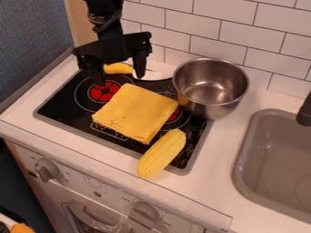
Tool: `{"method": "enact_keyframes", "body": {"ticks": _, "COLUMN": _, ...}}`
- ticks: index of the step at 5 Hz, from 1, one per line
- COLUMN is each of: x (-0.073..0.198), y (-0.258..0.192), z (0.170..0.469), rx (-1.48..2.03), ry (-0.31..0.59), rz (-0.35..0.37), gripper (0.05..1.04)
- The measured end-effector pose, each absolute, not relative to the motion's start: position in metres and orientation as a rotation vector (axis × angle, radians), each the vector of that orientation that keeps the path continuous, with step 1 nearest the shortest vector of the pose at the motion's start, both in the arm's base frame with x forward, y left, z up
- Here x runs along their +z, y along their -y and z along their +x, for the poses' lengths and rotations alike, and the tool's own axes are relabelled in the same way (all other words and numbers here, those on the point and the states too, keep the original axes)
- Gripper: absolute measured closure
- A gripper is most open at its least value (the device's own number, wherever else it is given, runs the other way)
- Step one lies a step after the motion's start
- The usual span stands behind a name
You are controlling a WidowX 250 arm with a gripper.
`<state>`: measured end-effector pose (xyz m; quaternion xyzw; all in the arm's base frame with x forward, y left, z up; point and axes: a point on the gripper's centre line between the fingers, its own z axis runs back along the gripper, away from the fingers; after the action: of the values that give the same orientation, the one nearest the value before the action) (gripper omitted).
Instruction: Move the yellow cloth to the bottom-left of the stove
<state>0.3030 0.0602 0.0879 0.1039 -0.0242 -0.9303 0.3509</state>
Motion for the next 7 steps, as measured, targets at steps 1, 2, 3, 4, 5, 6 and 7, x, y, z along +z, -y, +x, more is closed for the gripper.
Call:
{"method": "enact_keyframes", "body": {"ticks": 1, "x": 0.079, "y": -0.06, "z": 0.301, "rx": -2.41, "ry": 0.057, "rz": 0.232, "gripper": 0.083}}
{"method": "enact_keyframes", "body": {"ticks": 2, "x": 0.065, "y": -0.059, "z": 0.301, "rx": -2.411, "ry": 0.048, "rz": 0.189, "gripper": 0.083}}
{"method": "enact_keyframes", "body": {"ticks": 3, "x": 0.048, "y": -0.056, "z": 0.303, "rx": -2.428, "ry": 0.028, "rz": 0.141, "gripper": 0.083}}
{"method": "enact_keyframes", "body": {"ticks": 4, "x": 0.034, "y": -0.053, "z": 0.309, "rx": -2.442, "ry": 0.015, "rz": 0.117, "gripper": 0.083}}
{"method": "enact_keyframes", "body": {"ticks": 5, "x": 0.015, "y": -0.046, "z": 0.313, "rx": -2.464, "ry": 0.013, "rz": 0.087, "gripper": 0.083}}
{"method": "enact_keyframes", "body": {"ticks": 6, "x": 0.01, "y": -0.047, "z": 0.316, "rx": -2.464, "ry": 0.009, "rz": 0.092, "gripper": 0.083}}
{"method": "enact_keyframes", "body": {"ticks": 7, "x": 0.008, "y": -0.055, "z": 0.315, "rx": -2.446, "ry": -0.007, "rz": 0.087, "gripper": 0.083}}
